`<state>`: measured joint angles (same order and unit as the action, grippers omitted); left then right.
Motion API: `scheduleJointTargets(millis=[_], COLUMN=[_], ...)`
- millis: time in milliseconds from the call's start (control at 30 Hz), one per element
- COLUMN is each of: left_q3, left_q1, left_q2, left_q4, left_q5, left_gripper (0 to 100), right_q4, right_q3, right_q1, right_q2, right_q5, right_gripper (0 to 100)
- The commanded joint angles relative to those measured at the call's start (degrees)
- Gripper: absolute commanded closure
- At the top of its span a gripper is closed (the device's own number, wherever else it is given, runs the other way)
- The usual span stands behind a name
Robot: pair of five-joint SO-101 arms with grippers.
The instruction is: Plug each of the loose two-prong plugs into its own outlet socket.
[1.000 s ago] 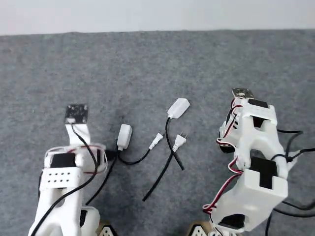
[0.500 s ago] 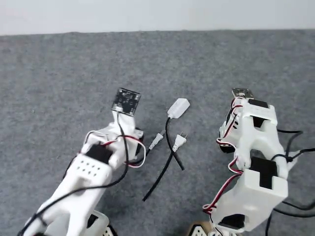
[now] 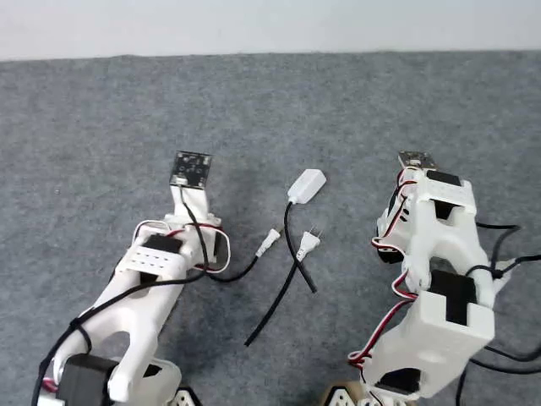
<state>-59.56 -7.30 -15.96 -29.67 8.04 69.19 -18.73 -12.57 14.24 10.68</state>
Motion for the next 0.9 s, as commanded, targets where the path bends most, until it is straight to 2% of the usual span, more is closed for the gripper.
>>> scheduleJointTargets(millis=[0,400,533,600,767,867], left_q3=[2.95,7.16,7.08,5.85,2.59,-0.66], left_q1=[1.85,2.37,4.57,4.84,4.84,9.23], left_q2=[-0.35,-0.62,-5.01,-8.53,-17.49,-22.15], left_q4=[1.41,1.32,1.14,-1.41,-14.33,-16.79], left_q5=[0.26,0.26,0.26,0.26,0.26,0.53], left_gripper=[99,98,98,98,98,98], right_q4=[-0.57,-0.66,-0.75,-0.84,-2.15,-4.70], right_q3=[0.44,0.44,0.44,0.44,-0.44,-2.37], right_q1=[0.57,0.57,0.57,0.57,2.68,5.85], right_q2=[-0.22,-0.22,-0.22,-0.13,-0.22,-1.98], right_q5=[0.44,0.35,0.18,0.18,0.62,3.78], right_gripper=[98.4,98.4,98.6,98.7,98.7,98.8])
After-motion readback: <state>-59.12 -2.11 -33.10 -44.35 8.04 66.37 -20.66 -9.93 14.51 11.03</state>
